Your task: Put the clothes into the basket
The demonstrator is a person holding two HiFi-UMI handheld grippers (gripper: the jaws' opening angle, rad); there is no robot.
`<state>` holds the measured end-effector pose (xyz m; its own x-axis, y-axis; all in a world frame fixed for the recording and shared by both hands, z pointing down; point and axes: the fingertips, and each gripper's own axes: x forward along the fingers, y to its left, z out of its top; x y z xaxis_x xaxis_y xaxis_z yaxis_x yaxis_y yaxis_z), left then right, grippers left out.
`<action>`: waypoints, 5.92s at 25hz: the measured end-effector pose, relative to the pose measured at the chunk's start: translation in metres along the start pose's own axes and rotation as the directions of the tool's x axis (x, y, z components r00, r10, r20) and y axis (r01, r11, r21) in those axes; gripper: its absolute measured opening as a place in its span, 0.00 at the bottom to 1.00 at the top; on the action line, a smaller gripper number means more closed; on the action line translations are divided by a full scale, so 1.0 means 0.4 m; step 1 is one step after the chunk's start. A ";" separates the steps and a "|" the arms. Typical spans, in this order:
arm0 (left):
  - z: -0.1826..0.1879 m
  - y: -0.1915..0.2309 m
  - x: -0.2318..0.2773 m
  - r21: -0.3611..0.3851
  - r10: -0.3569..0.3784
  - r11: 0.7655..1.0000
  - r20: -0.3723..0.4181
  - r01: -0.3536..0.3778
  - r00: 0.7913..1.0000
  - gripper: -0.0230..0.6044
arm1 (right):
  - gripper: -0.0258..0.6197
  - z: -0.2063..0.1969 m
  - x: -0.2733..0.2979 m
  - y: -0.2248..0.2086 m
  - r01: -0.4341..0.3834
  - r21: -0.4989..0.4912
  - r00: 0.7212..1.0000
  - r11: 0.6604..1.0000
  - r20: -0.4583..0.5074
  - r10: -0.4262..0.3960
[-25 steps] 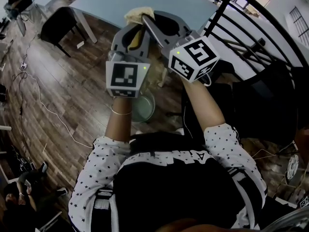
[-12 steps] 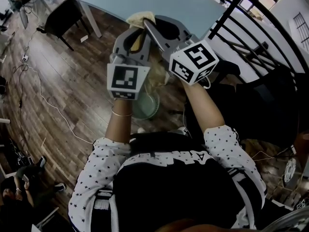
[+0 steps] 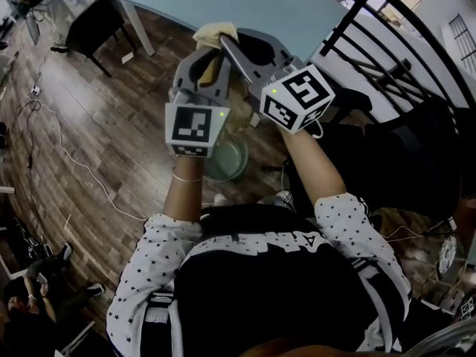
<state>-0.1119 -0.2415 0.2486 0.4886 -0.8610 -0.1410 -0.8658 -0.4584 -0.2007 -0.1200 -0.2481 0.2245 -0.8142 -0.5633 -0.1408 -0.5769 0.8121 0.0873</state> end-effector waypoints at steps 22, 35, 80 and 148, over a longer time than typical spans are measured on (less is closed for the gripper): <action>-0.134 0.024 -0.086 -0.070 -0.049 0.997 -0.054 0.046 0.997 0.09 | 0.10 -0.141 0.030 0.080 0.002 0.055 0.997 0.998 -0.080 0.003; -0.197 0.013 -0.126 -0.067 -0.063 0.996 -0.094 0.057 0.994 0.09 | 0.10 -0.209 0.021 0.114 -0.007 0.096 0.993 0.995 -0.114 0.018; -0.450 -0.035 -0.179 -0.116 -0.175 0.981 -0.194 0.154 0.965 0.09 | 0.10 -0.481 -0.009 0.146 -0.012 0.219 0.963 0.976 -0.262 0.070; -0.663 -0.091 -0.319 -0.127 -0.247 0.969 -0.424 0.213 0.871 0.09 | 0.10 -0.767 -0.122 0.250 0.008 0.266 0.779 0.964 -0.606 0.161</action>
<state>-0.1714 -0.1735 0.5310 0.5938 -0.7302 0.3381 -0.7483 -0.6555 -0.1014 -0.1578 -0.1862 0.5428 -0.7667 -0.4000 0.5022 -0.5449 0.8191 -0.1795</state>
